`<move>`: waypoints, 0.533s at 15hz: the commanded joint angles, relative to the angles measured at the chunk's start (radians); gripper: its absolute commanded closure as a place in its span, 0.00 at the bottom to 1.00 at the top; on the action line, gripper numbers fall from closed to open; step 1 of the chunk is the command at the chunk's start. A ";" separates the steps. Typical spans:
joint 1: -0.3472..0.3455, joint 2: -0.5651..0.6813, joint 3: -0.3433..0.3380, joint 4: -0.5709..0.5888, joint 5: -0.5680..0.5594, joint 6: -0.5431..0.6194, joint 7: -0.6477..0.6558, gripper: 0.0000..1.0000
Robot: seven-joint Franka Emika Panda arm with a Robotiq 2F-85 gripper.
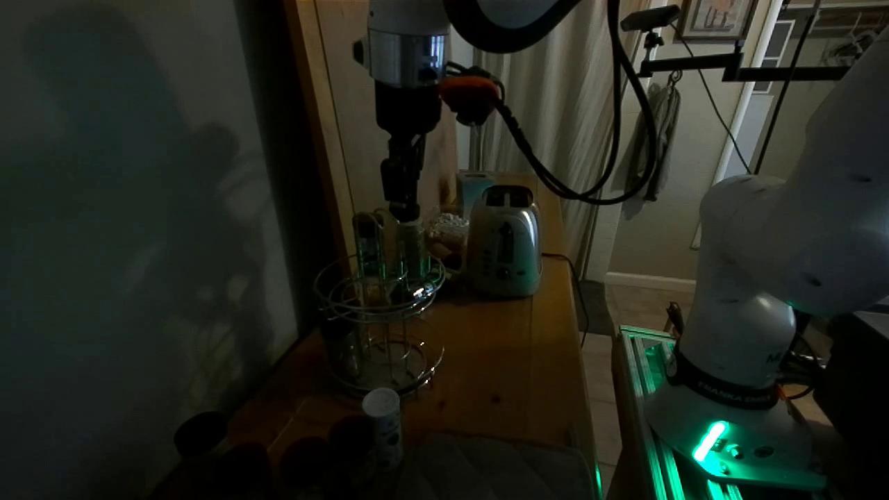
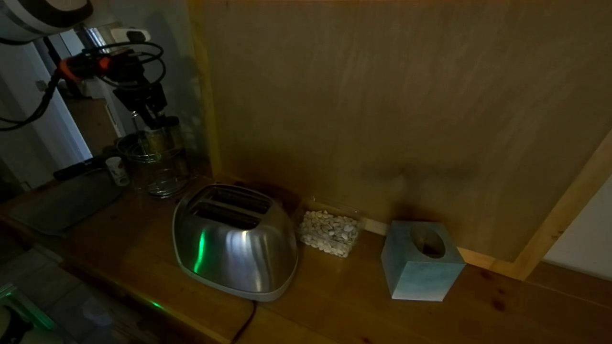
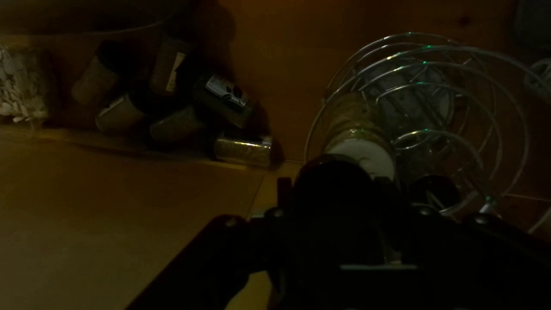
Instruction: Move the object to the rack
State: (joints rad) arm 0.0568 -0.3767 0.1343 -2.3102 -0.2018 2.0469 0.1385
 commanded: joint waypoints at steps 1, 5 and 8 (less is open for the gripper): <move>0.009 0.022 -0.019 0.027 0.027 -0.022 -0.055 0.76; 0.011 0.016 -0.024 0.034 0.035 -0.037 -0.079 0.76; 0.020 0.010 -0.030 0.040 0.069 -0.059 -0.107 0.76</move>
State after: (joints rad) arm 0.0581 -0.3749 0.1235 -2.2997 -0.1817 2.0276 0.0753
